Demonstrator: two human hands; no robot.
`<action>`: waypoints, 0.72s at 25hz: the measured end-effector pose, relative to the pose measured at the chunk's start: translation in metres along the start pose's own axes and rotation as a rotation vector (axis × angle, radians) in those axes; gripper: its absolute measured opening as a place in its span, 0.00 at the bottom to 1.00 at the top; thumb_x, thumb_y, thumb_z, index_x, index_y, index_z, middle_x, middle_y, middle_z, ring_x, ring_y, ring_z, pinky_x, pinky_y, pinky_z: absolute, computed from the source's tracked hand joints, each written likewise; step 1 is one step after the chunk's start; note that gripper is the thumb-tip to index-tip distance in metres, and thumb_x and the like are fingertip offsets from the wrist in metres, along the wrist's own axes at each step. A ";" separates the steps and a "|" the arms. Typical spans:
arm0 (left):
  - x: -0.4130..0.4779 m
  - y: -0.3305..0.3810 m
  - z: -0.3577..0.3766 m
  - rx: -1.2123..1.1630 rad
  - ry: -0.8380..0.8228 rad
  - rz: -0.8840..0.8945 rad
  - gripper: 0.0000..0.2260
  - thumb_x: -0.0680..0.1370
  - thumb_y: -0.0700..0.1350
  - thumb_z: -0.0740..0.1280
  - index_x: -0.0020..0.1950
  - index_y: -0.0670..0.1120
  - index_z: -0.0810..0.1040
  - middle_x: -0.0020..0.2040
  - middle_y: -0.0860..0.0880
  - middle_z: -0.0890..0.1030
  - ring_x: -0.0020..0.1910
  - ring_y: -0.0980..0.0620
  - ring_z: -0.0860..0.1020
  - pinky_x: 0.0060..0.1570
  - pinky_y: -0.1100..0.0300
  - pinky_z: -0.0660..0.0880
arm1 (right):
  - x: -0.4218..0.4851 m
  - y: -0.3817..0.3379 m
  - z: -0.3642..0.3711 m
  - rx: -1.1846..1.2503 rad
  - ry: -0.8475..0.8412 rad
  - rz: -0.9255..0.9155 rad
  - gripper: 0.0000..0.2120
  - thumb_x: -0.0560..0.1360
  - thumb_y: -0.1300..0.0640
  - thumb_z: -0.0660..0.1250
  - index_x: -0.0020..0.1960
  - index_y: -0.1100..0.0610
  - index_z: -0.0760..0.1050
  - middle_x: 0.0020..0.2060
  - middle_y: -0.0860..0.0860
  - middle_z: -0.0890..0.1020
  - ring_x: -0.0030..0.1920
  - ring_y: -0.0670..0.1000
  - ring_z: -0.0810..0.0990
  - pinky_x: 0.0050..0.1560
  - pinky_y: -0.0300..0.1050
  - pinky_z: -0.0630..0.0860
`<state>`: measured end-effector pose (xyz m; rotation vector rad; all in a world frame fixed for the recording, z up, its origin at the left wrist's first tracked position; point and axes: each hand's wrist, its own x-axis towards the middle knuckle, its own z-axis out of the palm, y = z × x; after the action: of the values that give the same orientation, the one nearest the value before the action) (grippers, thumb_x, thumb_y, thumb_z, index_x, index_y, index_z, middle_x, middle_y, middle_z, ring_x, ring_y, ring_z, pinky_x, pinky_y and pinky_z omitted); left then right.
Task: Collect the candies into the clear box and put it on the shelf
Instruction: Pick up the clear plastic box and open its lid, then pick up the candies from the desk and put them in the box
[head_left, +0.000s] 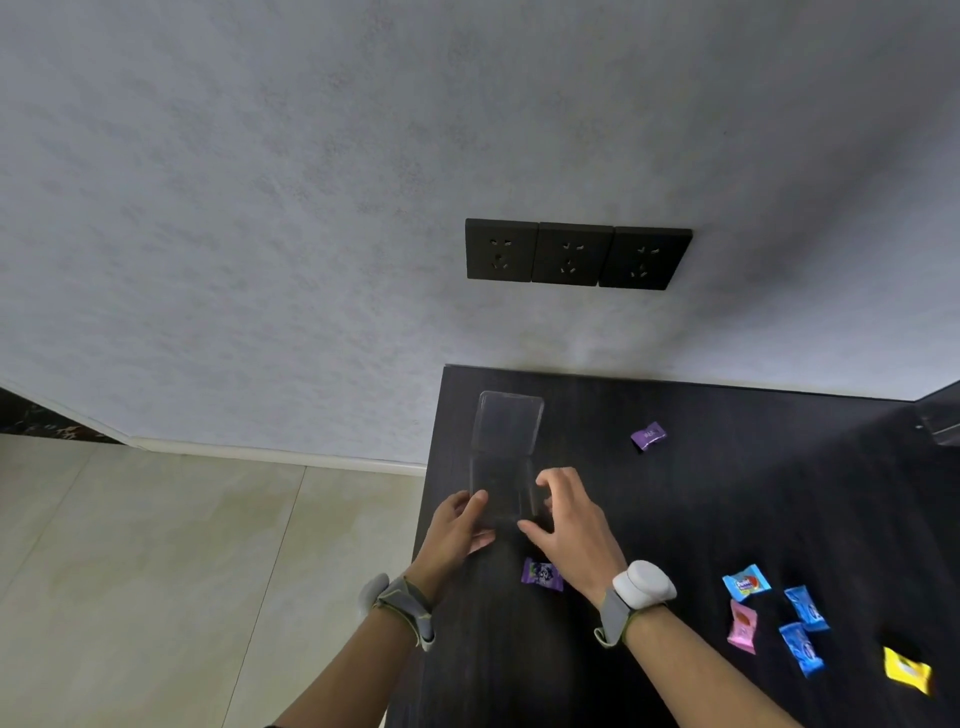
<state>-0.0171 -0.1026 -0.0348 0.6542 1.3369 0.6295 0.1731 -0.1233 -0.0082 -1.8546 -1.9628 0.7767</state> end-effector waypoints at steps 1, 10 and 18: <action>-0.005 -0.008 -0.001 -0.026 0.006 0.002 0.28 0.81 0.53 0.64 0.77 0.40 0.63 0.72 0.42 0.73 0.67 0.44 0.77 0.62 0.52 0.79 | -0.007 0.003 0.003 0.007 -0.006 0.015 0.24 0.73 0.46 0.74 0.61 0.48 0.64 0.58 0.46 0.69 0.49 0.47 0.78 0.47 0.45 0.80; -0.037 -0.054 -0.007 -0.132 0.048 0.026 0.30 0.83 0.48 0.62 0.81 0.43 0.53 0.77 0.42 0.67 0.71 0.43 0.73 0.68 0.50 0.74 | -0.049 0.026 0.055 -0.262 -0.113 -0.016 0.20 0.79 0.46 0.62 0.68 0.50 0.71 0.68 0.48 0.76 0.73 0.52 0.68 0.69 0.51 0.68; -0.062 -0.072 -0.005 -0.193 0.036 0.006 0.27 0.84 0.46 0.59 0.81 0.42 0.55 0.76 0.41 0.70 0.69 0.43 0.75 0.69 0.50 0.73 | -0.091 0.049 0.076 -0.355 -0.224 0.040 0.24 0.77 0.61 0.66 0.72 0.49 0.70 0.73 0.52 0.71 0.73 0.56 0.67 0.65 0.52 0.72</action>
<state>-0.0273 -0.1969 -0.0477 0.4920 1.2886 0.7676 0.1775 -0.2246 -0.0858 -2.0857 -2.3376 0.7099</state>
